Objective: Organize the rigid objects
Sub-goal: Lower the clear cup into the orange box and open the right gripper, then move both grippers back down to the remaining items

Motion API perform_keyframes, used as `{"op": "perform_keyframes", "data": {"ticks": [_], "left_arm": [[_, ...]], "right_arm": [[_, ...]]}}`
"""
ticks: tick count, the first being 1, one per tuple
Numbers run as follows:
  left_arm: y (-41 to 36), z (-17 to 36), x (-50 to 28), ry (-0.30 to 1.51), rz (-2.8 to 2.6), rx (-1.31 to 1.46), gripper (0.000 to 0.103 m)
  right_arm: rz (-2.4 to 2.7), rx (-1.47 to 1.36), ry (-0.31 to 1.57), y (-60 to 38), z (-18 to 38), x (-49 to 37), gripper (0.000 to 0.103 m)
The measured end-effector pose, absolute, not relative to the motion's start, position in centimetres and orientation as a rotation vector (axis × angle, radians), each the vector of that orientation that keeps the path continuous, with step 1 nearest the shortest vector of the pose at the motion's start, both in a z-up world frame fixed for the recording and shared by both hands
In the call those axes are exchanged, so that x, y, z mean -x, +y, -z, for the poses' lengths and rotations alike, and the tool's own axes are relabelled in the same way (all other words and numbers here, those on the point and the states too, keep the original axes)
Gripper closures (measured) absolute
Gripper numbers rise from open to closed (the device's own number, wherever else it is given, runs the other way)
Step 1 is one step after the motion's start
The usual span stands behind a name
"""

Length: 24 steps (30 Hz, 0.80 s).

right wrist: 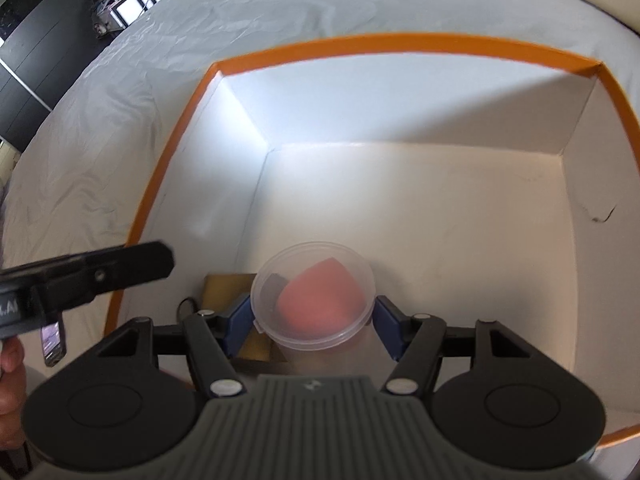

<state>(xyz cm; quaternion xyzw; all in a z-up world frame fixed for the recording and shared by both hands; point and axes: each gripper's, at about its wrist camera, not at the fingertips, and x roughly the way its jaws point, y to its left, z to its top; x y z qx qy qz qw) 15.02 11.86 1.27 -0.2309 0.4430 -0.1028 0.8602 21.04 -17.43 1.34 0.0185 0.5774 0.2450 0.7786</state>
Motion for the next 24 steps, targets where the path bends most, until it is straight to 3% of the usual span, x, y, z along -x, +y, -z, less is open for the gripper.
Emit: {"op": "perform_keyframes", "data": {"ticks": [10, 14, 16, 24], "left_arm": [[11.9, -1.0, -15.0, 0.927, 0.220, 0.486, 0.054], [11.2, -0.9, -15.0, 0.929, 0.212, 0.448, 0.054], [11.0, -0.9, -15.0, 0.926, 0.210, 0.431, 0.054], [10.8, -3.0, -14.0, 0.847, 0.165, 0.375, 0.054]], "right_arm": [[-0.477, -0.066, 1.337, -16.8, -0.1, -20.6, 0.038], [-0.468, -0.077, 1.340, -16.7, 0.1, -20.5, 0.032], [-0.459, -0.049, 1.320, -16.6, -0.4, -20.4, 0.027], [-0.477, -0.028, 1.165, -17.9, -3.3, -18.4, 0.027]]}}
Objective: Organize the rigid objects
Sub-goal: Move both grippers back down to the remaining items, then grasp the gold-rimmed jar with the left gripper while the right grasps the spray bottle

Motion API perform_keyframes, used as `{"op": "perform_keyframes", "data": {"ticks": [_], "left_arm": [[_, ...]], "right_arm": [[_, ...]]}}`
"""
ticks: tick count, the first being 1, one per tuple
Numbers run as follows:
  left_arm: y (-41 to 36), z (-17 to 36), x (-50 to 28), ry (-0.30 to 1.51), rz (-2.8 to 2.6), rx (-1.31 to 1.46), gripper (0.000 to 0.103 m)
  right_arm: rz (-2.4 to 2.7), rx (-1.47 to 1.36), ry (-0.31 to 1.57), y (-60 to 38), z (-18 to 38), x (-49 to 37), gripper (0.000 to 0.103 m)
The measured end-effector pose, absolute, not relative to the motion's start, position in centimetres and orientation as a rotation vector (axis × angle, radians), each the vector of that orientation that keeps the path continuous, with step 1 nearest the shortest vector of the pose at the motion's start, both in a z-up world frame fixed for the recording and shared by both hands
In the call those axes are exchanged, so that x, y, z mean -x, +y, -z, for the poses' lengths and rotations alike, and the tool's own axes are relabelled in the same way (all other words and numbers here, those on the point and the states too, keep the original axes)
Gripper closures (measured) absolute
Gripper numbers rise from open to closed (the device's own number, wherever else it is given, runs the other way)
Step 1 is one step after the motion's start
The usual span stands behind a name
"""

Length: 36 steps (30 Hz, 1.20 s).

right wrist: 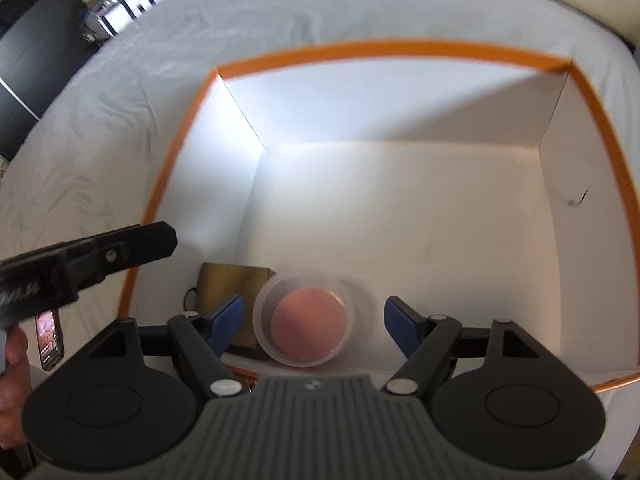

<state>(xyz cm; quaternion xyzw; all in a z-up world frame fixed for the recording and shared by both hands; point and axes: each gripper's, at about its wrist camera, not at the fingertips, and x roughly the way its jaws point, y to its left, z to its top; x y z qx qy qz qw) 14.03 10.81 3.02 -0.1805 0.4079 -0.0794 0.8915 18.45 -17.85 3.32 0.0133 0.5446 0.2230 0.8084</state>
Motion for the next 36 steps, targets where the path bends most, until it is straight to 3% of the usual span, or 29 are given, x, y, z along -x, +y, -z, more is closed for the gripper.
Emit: {"op": "perform_keyframes", "data": {"ticks": [5, 12, 17, 21, 27, 36], "left_arm": [[9.5, -5.9, -12.3, 0.748, 0.163, 0.295, 0.054], [6.3, -7.2, -8.4, 0.701, 0.214, 0.170, 0.053], [6.4, -5.7, -6.5, 0.786, 0.242, 0.261, 0.042], [6.2, -3.7, -5.6, 0.885, 0.219, 0.270, 0.042], [5.3, -0.7, -4.7, 1.057, 0.184, 0.204, 0.042], [3.7, 1.7, -4.6, 1.163, 0.133, 0.040, 0.042]], "right_arm": [[-0.491, -0.053, 0.966, -20.3, -5.8, -15.2, 0.026], [-0.462, -0.095, 0.853, -23.6, -7.0, -10.6, 0.026], [-0.473, -0.139, 0.804, -25.0, -6.4, -7.0, 0.026], [-0.461, -0.125, 0.867, -25.6, -4.5, -5.4, 0.027], [-0.503, -0.053, 0.993, -25.3, -0.9, -3.2, 0.045], [-0.605, 0.115, 1.043, -21.3, 1.8, -2.8, 0.045]]}}
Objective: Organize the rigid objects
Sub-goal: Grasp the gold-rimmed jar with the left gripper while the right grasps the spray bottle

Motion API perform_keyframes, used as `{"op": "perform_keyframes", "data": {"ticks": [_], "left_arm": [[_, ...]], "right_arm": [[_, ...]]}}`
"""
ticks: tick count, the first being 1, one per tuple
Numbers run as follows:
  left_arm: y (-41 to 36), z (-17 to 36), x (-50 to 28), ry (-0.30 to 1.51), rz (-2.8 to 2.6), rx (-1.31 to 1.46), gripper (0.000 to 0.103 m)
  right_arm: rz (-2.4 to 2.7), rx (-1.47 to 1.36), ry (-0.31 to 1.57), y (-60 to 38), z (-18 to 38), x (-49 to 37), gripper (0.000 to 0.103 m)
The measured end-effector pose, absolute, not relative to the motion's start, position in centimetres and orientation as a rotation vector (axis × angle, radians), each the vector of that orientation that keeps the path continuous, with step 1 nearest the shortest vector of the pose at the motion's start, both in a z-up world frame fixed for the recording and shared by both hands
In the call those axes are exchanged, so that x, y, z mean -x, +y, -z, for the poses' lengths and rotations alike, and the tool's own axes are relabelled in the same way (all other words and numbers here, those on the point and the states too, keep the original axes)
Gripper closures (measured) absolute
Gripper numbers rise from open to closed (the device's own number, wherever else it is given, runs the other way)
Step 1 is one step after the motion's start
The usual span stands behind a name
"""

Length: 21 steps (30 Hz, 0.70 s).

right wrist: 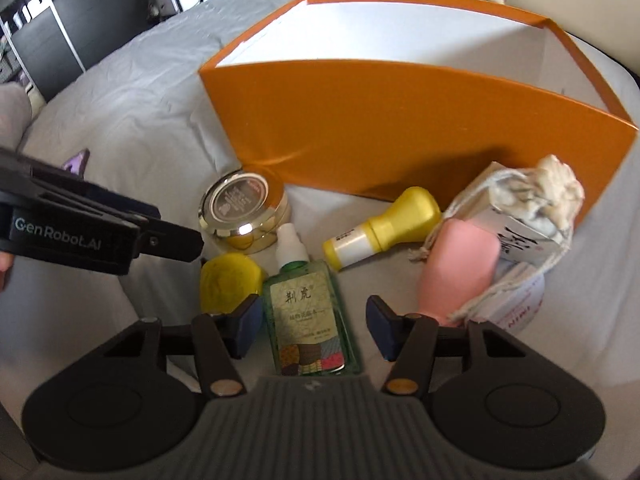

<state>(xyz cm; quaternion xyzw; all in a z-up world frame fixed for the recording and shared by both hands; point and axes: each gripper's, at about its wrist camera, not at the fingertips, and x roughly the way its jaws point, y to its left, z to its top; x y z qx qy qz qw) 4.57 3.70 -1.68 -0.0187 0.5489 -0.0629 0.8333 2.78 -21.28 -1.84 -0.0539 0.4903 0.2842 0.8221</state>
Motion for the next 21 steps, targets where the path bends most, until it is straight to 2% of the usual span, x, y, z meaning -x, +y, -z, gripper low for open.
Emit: {"op": "perform_keyframes", "data": {"ticks": [5, 6, 7, 13, 21], "left_arm": [[3.8, 1.8, -5.1, 1.170, 0.119, 0.048, 0.042], [3.8, 1.7, -5.2, 1.164, 0.118, 0.047, 0.042], [3.6, 1.7, -5.5, 1.159, 0.114, 0.043, 0.038], [3.0, 2.0, -7.4, 1.150, 0.042, 0.011, 0.016], [2.6, 3.8, -9.4, 1.202, 0.015, -0.019, 0.013]], "right_arm": [[-0.612, 0.186, 1.059, -19.8, 3.1, -3.2, 0.045], [-0.615, 0.193, 1.062, -19.5, 3.2, -3.3, 0.049], [-0.625, 0.195, 1.067, -19.4, 3.4, -3.4, 0.055], [-0.605, 0.113, 1.064, -20.1, 3.7, -3.9, 0.056], [-0.565, 0.152, 1.066, -19.2, 4.1, -4.2, 0.055]]}}
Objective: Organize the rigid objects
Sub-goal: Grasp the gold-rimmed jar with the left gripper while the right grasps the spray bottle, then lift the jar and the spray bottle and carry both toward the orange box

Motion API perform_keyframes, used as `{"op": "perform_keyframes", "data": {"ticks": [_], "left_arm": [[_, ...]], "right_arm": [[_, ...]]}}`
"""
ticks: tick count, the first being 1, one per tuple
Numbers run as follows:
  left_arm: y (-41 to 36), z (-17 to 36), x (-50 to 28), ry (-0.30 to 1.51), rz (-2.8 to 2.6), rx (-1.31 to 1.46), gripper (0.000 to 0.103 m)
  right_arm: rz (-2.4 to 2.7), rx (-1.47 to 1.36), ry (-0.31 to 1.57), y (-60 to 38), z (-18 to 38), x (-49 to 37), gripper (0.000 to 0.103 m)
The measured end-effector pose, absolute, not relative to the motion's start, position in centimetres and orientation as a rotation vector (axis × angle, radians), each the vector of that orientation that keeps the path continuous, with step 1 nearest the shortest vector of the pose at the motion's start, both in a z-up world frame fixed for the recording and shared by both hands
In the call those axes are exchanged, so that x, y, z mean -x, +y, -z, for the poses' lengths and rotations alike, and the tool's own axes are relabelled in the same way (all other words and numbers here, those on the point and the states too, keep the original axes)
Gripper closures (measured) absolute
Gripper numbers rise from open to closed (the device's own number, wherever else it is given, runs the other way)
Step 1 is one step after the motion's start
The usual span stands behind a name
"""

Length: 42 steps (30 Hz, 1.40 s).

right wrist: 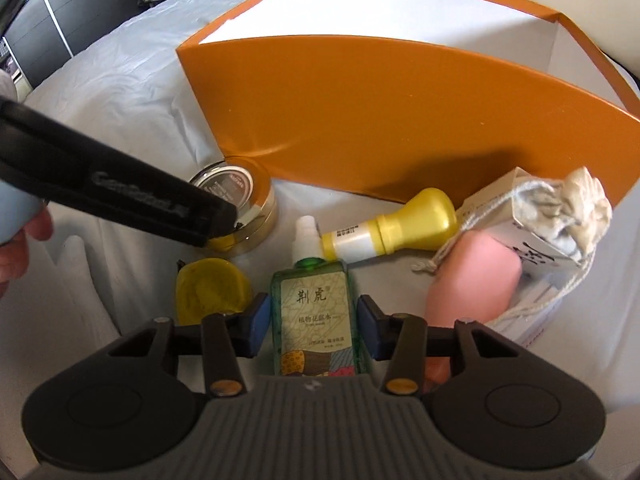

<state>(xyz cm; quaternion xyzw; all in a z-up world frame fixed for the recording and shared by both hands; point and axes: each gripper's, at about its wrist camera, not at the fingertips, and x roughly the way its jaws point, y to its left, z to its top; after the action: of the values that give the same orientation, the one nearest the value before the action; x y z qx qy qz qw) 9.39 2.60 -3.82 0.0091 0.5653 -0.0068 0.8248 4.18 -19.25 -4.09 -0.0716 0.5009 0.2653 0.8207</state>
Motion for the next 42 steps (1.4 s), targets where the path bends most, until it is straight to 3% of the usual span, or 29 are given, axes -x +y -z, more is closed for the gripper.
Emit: {"op": "perform_keyframes", "data": {"ticks": [22, 25, 42], "left_arm": [[3.6, 7.5, -11.9, 1.324, -0.018, 0.096, 0.009], [3.7, 7.3, -11.5, 1.316, -0.004, 0.106, 0.016], [5.5, 2.7, -6.7, 1.238, 0.074, 0.186, 0.018]], "right_arm": [[-0.566, 0.114, 1.115, -19.3, 6.5, -5.4, 0.051], [-0.565, 0.118, 1.110, -19.3, 6.3, -4.9, 0.051], [-0.547, 0.049, 1.074, -21.5, 4.7, -3.1, 0.056]]}}
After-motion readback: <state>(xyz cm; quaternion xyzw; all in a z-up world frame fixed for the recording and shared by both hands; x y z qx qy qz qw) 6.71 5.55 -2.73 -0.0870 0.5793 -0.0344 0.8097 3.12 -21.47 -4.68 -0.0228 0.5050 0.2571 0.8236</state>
